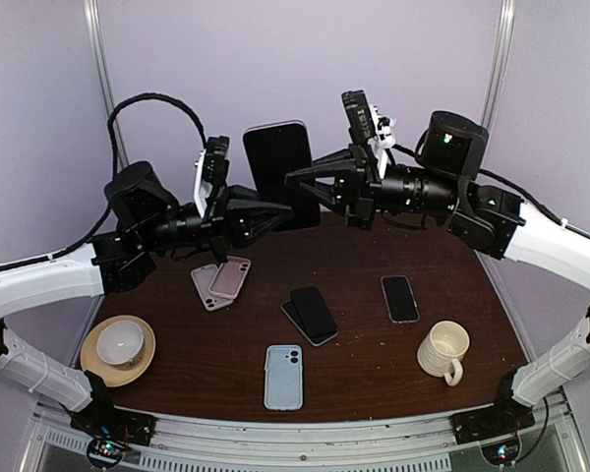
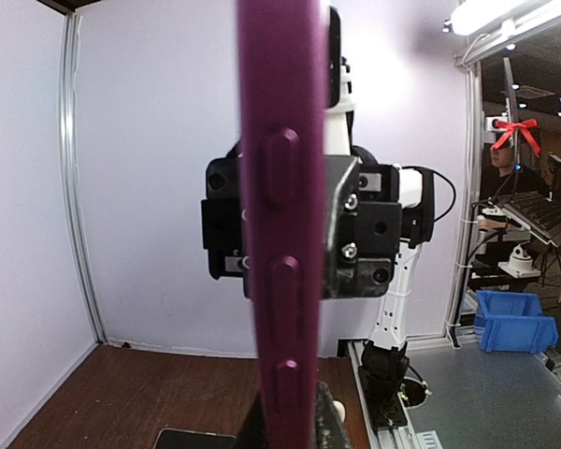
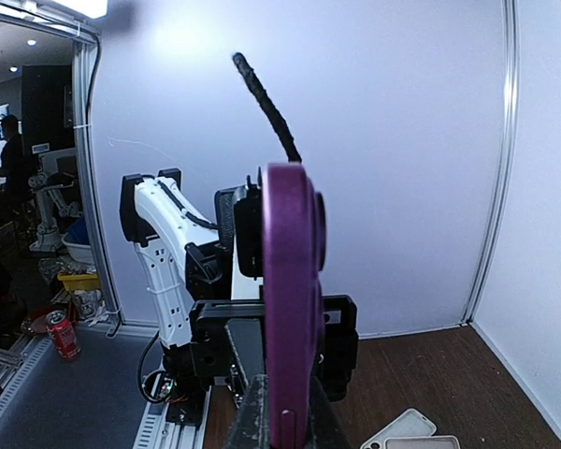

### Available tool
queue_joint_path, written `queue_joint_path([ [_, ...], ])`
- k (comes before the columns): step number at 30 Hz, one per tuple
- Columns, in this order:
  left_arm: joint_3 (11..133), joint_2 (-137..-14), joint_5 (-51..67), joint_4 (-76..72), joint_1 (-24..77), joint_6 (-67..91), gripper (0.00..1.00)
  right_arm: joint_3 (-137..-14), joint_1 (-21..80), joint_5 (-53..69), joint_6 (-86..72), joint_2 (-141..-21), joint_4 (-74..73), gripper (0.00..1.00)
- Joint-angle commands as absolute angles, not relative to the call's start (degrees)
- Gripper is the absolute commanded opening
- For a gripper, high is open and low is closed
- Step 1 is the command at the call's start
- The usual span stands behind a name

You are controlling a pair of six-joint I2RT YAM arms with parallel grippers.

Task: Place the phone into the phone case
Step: Pass from the right arm to the left, then pass from the left arm to the right

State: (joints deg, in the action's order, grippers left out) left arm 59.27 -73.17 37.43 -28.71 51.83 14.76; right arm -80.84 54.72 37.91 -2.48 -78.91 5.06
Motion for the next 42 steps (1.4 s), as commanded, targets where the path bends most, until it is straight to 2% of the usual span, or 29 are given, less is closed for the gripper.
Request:
queue_joint_path([
  [1,57.40,-72.13,34.33,-33.55,52.19,11.69,0.00,-81.94,54.93,28.19,-3.58,-77.49,2.60,0.22],
  [2,56.91,-71.67,31.99,-32.68,52.20,10.92,0.00,-82.06,54.93,25.01,-3.19,-77.10,0.83,0.43],
  [4,56.80,-70.97,23.02,-30.01,52.58,9.22,0.00,-82.32,55.24,17.39,-2.54,-76.99,-3.22,0.77],
  [5,57.08,-70.77,18.57,-28.34,53.21,7.04,0.00,-82.27,55.87,13.21,-1.91,-77.21,-4.58,0.90],
  [6,57.46,-70.64,13.79,-26.81,53.94,5.35,0.00,-82.18,57.08,8.57,-1.00,-77.62,-5.48,0.98],
  [9,58.18,-70.85,5.31,-24.66,54.84,3.93,0.00,-82.33,61.39,-1.92,2.81,-79.53,-4.59,0.99],
  [11,57.95,-70.95,3.51,-24.76,54.85,4.22,0.00,-82.48,62.77,-4.21,2.26,-80.68,-1.34,0.99],
  [23,57.00,-70.90,3.04,-24.83,55.08,5.67,0.00,-88.59,64.60,-13.90,-3.86,-89.85,5.06,0.99],
  [27,56.66,-70.60,2.54,-24.72,55.08,5.45,0.00,-87.96,64.76,-17.76,-4.48,-90.03,7.70,0.85],
  [29,56.65,-70.58,2.16,-24.51,55.10,5.32,0.00,-87.52,65.09,-18.94,-4.08,-90.09,8.95,0.83],
  [35,57.30,-70.84,1.02,-23.04,55.11,4.97,0.00,-89.66,66.68,-22.44,-0.83,-91.74,8.23,0.93],
  [40,57.22,-70.74,0.88,-23.20,55.16,4.39,0.00,-90.26,66.80,-22.51,-0.79,-92.02,7.65,0.80],
  [42,57.30,-70.75,1.04,-23.20,55.15,4.22,0.00,-90.31,66.83,-22.94,-0.79,-92.15,7.36,0.78],
])
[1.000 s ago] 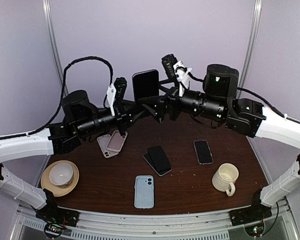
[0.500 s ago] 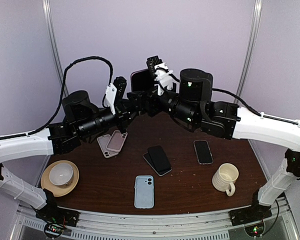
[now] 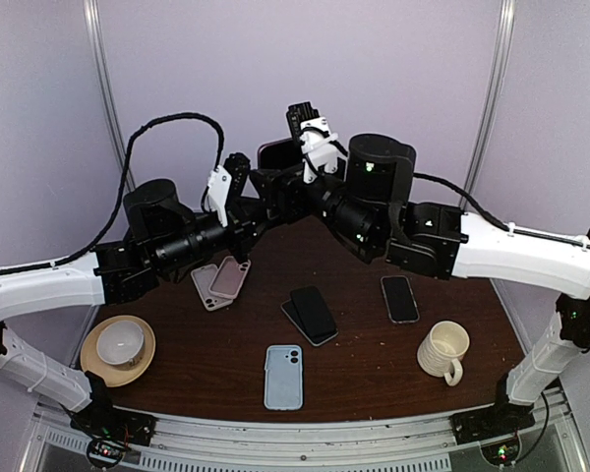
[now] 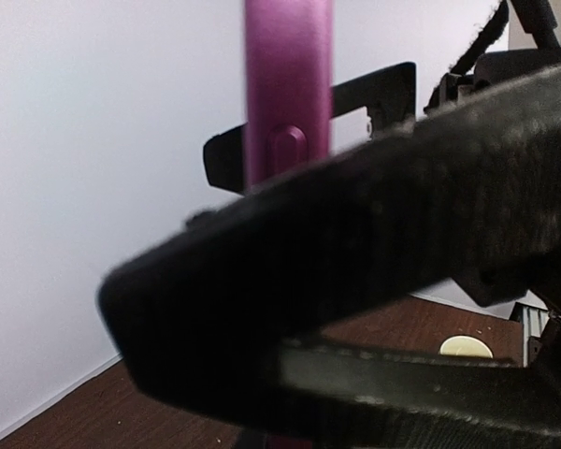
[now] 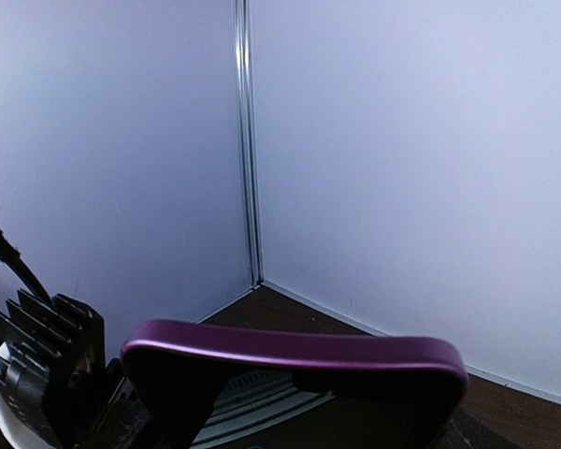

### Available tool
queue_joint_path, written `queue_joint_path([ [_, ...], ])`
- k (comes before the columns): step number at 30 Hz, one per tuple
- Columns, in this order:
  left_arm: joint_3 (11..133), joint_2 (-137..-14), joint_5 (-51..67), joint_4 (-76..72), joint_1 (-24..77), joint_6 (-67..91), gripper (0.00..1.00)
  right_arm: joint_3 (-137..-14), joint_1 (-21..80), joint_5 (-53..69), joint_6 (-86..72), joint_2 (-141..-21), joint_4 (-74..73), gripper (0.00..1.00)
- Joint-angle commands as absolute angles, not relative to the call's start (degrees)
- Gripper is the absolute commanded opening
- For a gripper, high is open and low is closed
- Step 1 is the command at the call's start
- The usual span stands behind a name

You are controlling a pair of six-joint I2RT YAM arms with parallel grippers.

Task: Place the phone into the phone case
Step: Pass from the left arm to the right

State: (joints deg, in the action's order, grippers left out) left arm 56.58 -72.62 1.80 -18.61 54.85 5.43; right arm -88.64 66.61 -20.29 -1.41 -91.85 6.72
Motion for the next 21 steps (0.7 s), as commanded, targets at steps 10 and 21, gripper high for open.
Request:
queue_joint_path([
  [10,57.85,-70.53,1.69,-19.37,55.14,3.55,0.19,-90.12,66.88,-24.32,0.88,-91.24,4.70,0.52],
  [21,49.73,-64.78,-6.12,1.77,55.16,7.45,0.65,-80.46,66.82,-29.37,-7.28,-85.46,-4.32,0.50],
])
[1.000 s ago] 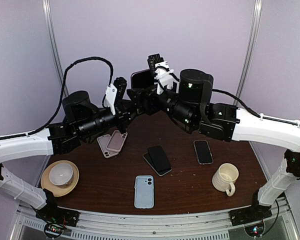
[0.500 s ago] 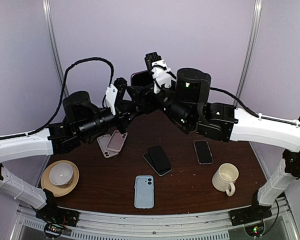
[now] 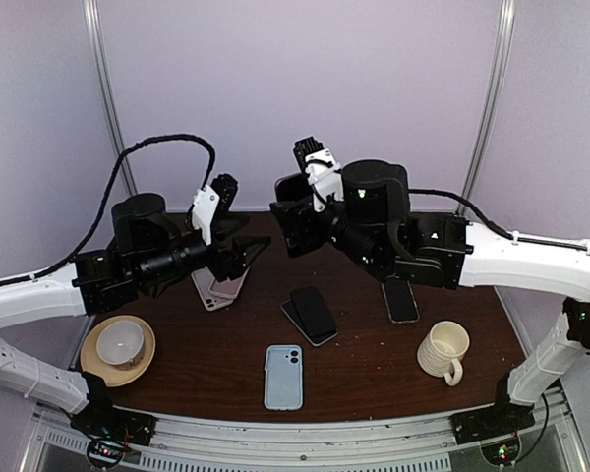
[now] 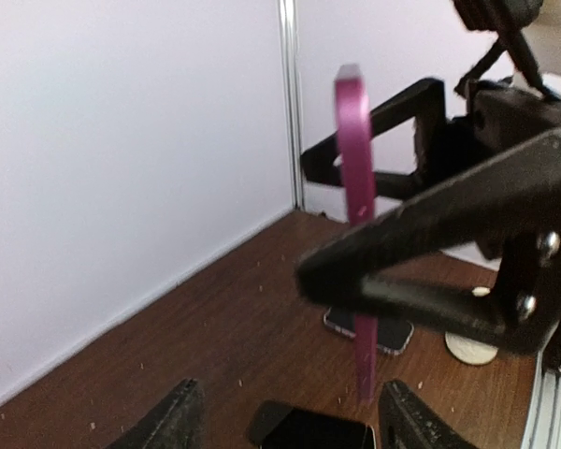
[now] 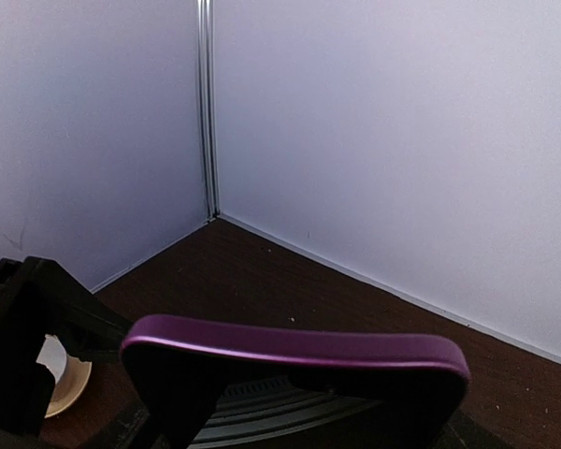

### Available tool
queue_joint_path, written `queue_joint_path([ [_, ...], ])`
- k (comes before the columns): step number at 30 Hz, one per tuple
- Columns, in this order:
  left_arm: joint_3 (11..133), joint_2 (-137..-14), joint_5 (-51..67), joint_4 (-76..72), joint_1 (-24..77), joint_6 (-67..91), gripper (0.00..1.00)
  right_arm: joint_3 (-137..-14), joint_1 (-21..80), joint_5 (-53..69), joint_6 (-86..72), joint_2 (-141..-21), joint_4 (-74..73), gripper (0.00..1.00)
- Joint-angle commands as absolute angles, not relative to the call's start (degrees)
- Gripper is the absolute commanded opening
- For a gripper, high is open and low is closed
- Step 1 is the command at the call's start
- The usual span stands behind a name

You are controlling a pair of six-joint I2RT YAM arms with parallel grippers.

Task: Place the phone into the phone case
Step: Pass from the left arm to the right, then move the phone case to the center of the board.

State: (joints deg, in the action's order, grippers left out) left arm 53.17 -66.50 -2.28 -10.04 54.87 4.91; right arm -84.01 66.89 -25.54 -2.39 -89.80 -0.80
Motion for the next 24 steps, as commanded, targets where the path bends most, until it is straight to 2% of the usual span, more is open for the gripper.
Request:
queue_joint_path([
  [1,48.92,-64.57,-6.03,4.97,55.17,7.86,0.62,-79.26,66.81,-29.68,-8.58,-84.83,-5.20,0.50],
  [5,47.46,-66.45,-5.87,19.39,55.89,10.00,0.56,-74.36,66.84,-31.17,-14.22,-82.34,-8.14,0.50],
  [10,46.44,-71.32,-8.96,27.45,61.00,7.20,0.53,-69.39,66.83,-32.68,-20.57,-79.87,-11.19,0.50],
  [24,52.28,-96.52,-8.17,34.21,71.44,2.32,0.50,-63.50,67.08,-32.42,-27.77,-74.95,-16.05,0.54],
])
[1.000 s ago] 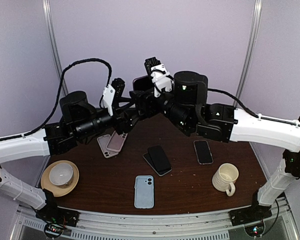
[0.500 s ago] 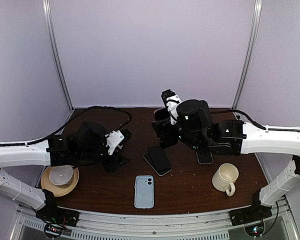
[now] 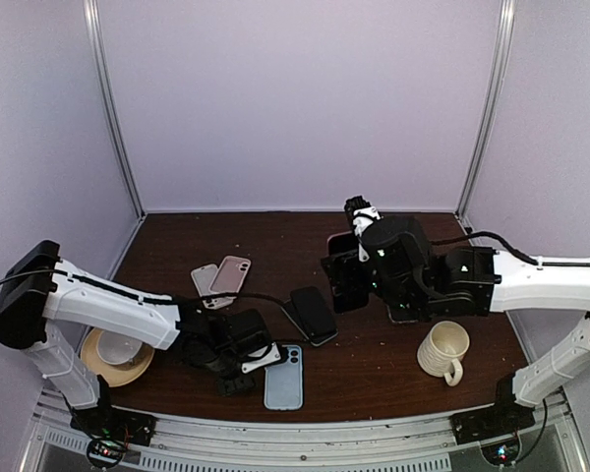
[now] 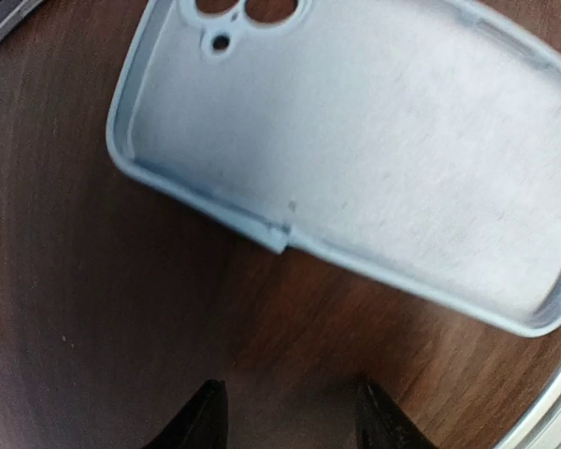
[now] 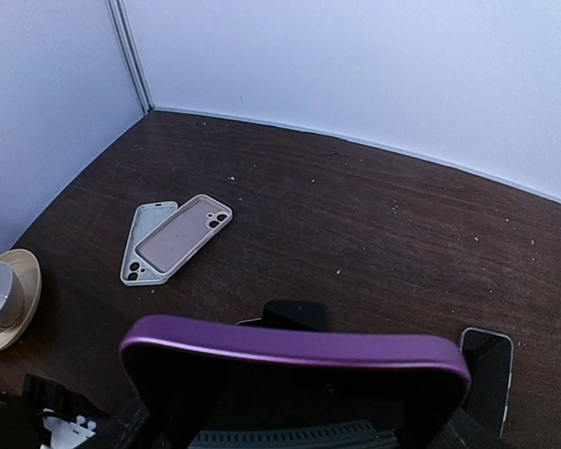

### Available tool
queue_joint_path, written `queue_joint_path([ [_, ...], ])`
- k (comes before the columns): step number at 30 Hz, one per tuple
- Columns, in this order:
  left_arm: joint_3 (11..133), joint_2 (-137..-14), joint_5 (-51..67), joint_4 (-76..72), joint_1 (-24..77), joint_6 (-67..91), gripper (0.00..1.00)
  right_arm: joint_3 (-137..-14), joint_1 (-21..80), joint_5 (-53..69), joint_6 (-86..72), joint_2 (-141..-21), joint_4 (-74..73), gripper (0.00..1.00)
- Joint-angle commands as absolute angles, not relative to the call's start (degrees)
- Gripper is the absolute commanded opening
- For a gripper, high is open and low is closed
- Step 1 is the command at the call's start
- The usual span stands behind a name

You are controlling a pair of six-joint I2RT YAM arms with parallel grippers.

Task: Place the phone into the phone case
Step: Move the phone case to the center of the board, then install the phone into the phone case.

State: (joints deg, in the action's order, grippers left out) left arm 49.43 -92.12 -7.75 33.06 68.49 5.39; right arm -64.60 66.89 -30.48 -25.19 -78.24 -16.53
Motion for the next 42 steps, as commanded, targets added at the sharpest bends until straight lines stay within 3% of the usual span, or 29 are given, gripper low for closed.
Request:
queue_joint_path([
  [1,54.01,-98.26,-8.31,35.04,72.00,2.14,0.50,-63.13,67.18,-32.48,-28.08,-74.63,-15.94,0.54],
  [8,61.35,-104.57,-4.36,37.18,75.72,1.27,0.49,-61.92,67.56,-32.69,-29.17,-73.08,-16.74,0.54],
  [17,64.00,-99.94,-3.96,35.97,75.64,2.01,0.49,-63.32,67.96,-32.62,-29.05,-74.00,-21.28,0.54],
  [22,63.17,-87.22,-3.20,37.88,72.53,3.25,0.63,-63.83,69.03,-33.42,-30.66,-74.35,-23.09,0.52],
  [29,59.80,-72.87,-2.35,38.19,49.50,10.38,0.96,-70.00,74.49,-36.05,-33.35,-84.45,-22.81,0.45],
  [32,56.86,-68.01,-9.61,35.65,45.85,10.47,0.98,-70.60,76.51,-35.94,-36.24,-87.76,-18.60,0.42],
  [36,53.83,-64.35,-13.12,34.08,44.75,11.12,0.98,-74.07,79.38,-39.06,-43.62,-93.50,-21.23,0.30],
  [42,52.73,-60.17,-14.74,34.14,44.74,10.93,0.97,-79.16,82.03,-38.31,-49.14,-102.98,-25.08,0.27],
])
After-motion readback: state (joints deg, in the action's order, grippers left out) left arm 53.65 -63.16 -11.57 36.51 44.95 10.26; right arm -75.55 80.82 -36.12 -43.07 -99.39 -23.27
